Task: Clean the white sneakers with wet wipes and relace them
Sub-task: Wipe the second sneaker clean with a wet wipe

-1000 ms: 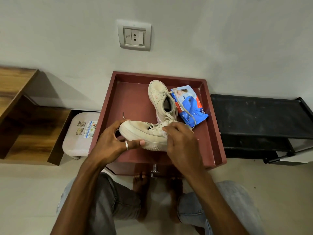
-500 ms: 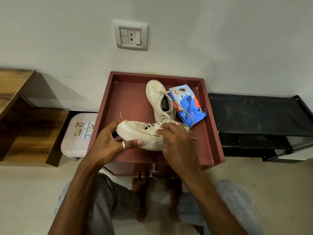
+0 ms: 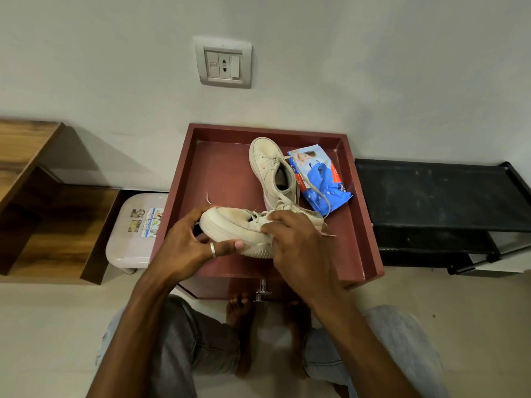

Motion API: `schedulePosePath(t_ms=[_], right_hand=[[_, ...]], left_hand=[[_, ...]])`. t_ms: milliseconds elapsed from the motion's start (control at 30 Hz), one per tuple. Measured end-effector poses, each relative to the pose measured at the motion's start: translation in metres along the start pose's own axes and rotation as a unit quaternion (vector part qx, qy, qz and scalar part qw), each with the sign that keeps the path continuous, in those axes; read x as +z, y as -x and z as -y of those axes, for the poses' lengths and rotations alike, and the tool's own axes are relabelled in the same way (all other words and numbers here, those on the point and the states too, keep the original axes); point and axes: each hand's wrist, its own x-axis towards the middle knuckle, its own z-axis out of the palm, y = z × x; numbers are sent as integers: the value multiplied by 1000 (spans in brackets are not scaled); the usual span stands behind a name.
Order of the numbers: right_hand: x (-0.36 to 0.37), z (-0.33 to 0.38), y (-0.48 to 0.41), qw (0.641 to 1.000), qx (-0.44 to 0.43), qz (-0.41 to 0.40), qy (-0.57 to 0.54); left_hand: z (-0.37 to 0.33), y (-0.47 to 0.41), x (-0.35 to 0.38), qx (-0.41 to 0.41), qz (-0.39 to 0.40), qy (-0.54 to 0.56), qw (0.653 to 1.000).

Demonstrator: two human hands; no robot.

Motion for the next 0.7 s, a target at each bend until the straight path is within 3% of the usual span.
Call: schedulePosePath(t_ms=[267,367,500,700], right_hand=[[-20,-45,-2,987,132,-83,41],[-11,-22,-3,993,83,-74,28],[-5,-5,-4,1000,6,2,-11],[-20,-49,-3,989,129,-66,17]], left_hand=[[-3,-2,2,0,-6,9,1000],[-1,-2,2,-1,-11,11,1000],[2,-1,0,-4,-7,9,1000],[2,-3,2,-11,-12,13,1000]])
